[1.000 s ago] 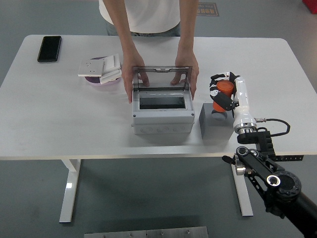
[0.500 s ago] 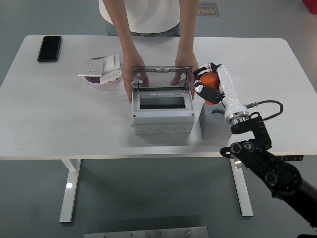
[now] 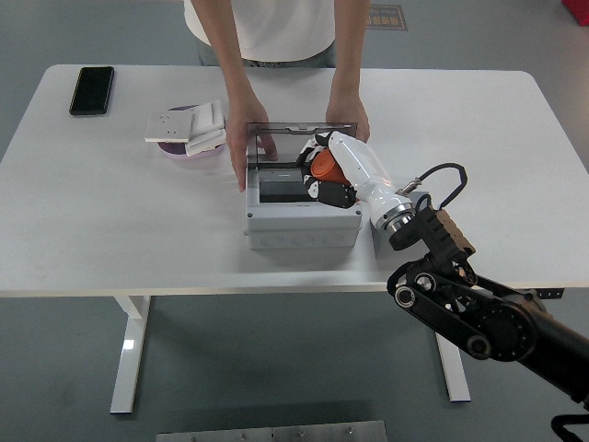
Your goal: Fetch the battery,place it into the box,close the lid of the box
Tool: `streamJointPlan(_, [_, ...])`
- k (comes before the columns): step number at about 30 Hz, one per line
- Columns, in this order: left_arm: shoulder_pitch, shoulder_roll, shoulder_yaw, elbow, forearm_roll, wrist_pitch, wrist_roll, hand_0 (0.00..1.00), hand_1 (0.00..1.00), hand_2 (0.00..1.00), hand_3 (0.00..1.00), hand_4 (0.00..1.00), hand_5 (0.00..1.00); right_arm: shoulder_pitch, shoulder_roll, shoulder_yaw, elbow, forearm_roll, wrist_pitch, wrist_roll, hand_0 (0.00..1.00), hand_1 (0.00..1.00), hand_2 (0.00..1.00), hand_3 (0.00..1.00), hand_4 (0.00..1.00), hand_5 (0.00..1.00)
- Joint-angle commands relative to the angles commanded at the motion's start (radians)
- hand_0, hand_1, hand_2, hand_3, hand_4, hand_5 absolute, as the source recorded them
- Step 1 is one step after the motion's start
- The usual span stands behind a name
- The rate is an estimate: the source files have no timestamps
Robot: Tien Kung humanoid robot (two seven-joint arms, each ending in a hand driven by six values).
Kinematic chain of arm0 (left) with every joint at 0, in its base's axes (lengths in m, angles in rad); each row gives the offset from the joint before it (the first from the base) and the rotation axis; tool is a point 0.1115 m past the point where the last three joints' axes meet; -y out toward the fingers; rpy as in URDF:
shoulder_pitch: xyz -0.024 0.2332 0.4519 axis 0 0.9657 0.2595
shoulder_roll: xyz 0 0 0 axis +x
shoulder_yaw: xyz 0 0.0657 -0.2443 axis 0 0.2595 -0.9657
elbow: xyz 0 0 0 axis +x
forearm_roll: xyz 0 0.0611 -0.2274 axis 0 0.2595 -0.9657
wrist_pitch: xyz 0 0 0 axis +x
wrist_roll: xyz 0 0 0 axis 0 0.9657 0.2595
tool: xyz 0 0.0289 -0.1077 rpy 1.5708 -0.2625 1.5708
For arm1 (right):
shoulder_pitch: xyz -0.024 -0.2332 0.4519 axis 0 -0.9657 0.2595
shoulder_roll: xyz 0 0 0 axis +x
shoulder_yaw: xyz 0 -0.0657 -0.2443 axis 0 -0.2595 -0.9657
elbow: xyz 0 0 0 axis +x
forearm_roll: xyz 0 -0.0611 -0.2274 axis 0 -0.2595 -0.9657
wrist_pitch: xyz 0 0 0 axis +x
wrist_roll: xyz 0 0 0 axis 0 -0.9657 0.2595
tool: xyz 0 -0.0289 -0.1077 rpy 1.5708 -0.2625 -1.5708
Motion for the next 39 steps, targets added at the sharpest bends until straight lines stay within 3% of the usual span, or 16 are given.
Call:
streamJointPlan(12, [0.003, 0.003, -0.004, -0.001, 0.009, -0.003, 0.007, 0.637, 0.74, 0.585, 0.52, 0.379, 0.002, 0.134, -0.016, -0.178, -0.056, -0.057, 0.088, -0.061, 0.207, 0.216, 0.293, 0.31, 0.002, 0.002])
streamJointPlan(19, [0.004, 0.002, -0.008, -0.001, 0.018, -0.004, 0.01, 0.637, 0.739, 0.585, 0.52, 0.38, 0.002, 0.19, -0.007, -0.286, -0.112, -0.037, 0.108, -0.063, 0.209, 0.217, 0.293, 0.309, 0.002, 0.002])
streamJointPlan(39, [-0.005, 0.007, -0.022, -0.002, 0.043, -0.008, 0.021, 0.637, 0.74, 0.585, 0.52, 0.379, 0.002, 0.284, 0.032, -0.324, -0.216, 0.038, 0.11, -0.047, 0.213, 0.218, 0.294, 0.31, 0.002, 0.002])
